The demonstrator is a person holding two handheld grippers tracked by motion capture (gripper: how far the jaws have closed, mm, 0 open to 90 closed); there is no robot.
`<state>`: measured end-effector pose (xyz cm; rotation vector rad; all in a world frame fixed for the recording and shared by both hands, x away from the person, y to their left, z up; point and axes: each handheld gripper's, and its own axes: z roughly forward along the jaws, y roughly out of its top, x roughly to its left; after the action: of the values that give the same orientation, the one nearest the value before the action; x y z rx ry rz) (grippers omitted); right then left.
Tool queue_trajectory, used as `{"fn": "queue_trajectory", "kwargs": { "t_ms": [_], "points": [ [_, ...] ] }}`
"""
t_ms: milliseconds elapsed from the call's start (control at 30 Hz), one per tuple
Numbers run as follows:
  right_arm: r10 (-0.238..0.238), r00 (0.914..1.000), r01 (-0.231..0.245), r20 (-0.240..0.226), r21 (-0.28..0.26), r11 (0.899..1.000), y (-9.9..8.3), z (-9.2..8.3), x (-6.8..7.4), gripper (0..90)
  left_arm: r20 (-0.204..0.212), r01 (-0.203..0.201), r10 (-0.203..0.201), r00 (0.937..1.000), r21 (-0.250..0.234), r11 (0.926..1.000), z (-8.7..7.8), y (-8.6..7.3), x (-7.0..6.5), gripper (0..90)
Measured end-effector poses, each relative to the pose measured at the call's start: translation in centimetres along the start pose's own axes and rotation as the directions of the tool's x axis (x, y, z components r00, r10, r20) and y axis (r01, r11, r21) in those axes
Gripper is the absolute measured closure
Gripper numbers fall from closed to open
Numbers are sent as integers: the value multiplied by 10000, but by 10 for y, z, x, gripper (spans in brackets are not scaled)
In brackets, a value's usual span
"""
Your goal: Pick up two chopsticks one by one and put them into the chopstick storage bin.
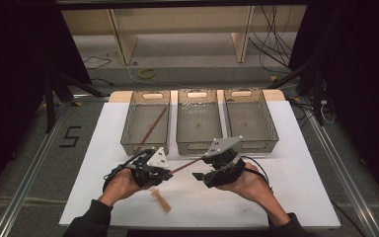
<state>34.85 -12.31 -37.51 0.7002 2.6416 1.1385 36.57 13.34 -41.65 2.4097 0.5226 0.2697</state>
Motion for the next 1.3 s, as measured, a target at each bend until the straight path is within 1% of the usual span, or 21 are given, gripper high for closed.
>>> {"fn": "queue_trajectory", "kwargs": {
  "t_ms": [33, 167, 233, 300, 333, 433, 500, 600, 633, 667, 700, 733, 800, 833, 867, 900, 933, 1067, 1167, 1200, 1300],
  "points": [
    [-3, 10000, 4, 52, -72, 10000, -2, 0, 0, 393, 38, 358, -358, 9994, -192, 9992, -2, -1, 3, 827],
    [183, 9997, -180, 174, -173, 9997, -11, 2, -1, 370, -297, 1113, -1122, 9932, -280, 9934, -7, -5, 14, 827],
    [292, 9993, -289, 247, -129, 9995, -17, 5, -1, 354, -413, 1514, -1532, 9873, -425, 9875, -9, -7, 20, 827],
    [402, 9985, -394, 368, -221, 9990, -23, 7, -1, 350, -473, 1784, -1806, 9824, -462, 9829, -12, -8, 25, 826],
    [449, 9982, -437, 392, -311, 9986, -26, 8, -1, 350, -515, 2033, -2061, 9772, -541, 9776, -13, -9, 28, 827],
    [625, 9969, -603, 474, -481, 9970, -35, 11, -1, 342, -698, 2331, -2376, 9688, -670, 9701, -19, -11, 35, 827],
    [755, 9956, -727, 563, -507, 9961, -40, 13, -1, 336, -784, 2465, -2520, 9645, -743, 9663, -22, -12, 39, 827],
    [1023, 9927, -987, 642, -567, 9935, -47, 15, -2, 330, -920, 2770, -2852, 9540, -929, 9564, -27, -14, 48, 827],
    [1100, 9916, -1062, 680, -564, 9927, -48, 15, -2, 328, -948, 2822, -2909, 9520, -957, 9546, -28, -14, 50, 827],
    [1100, 9916, -1062, 680, -564, 9927, -48, 15, -2, 328, -948, 2822, -2909, 9520, -957, 9546, -28, -14, 50, 827],
    [1215, 9898, -1170, 748, -621, 9912, -51, 16, -2, 325, -1027, 3012, -3116, 9447, -1051, 9478, -30, -15, 55, 827],
    [1286, 9889, -1239, 741, -641, 9902, -52, 16, -2, 324, -1048, 3120, -3236, 9404, -1133, 9433, -31, -16, 58, 827],
    [1413, 9871, -1360, 752, -705, 9882, -55, 16, -1, 322, -1100, 3214, -3345, 9360, -1209, 9392, -34, -16, 63, 826],
    [1387, 9873, -1336, 773, -675, 9887, -56, 17, -1, 320, -1105, 3317, -3458, 9318, -1282, 9346, -34, -16, 66, 827],
    [1441, 9863, -1387, 803, -700, 9879, -58, 17, 0, 320, -1105, 3317, -3458, 9318, -1282, 9346, -34, -16, 66, 827],
    [1458, 9861, -1403, 792, -715, 9875, -59, 17, 0, 319, -1111, 3410, -3564, 9277, -1363, 9301, -36, -14, 70, 827],
    [1480, 9859, -1425, 783, -717, 9872, -60, 17, 1, 319, -1141, 3458, -3619, 9252, -1394, 9279, -37, -14, 72, 827],
    [1505, 9854, -1451, 801, -700, 9869, -64, 17, 2, 316, -1244, 3568, -3744, 9189, -1427, 9232, -38, -9, 80, 827],
    [1519, 9851, -1461, 802, -737, 9865, -65, 16, 2, 316, -1264, 3695, -3876, 9131, -1453, 9178, -39, -6, 87, 827],
    [1542, 9848, -1484, 801, -733, 9862, -65, 16, 2, 316, -1299, 3674, -3854, 9136, -1428, 9191, -39, -4, 89, 827],
    [1551, 9848, -1499, 782, -687, 9863, -66, 16, 3, 316, -1348, 3721, -3905, 9107, -1428, 9171, -40, 0, 96, 827]
  ]
}}
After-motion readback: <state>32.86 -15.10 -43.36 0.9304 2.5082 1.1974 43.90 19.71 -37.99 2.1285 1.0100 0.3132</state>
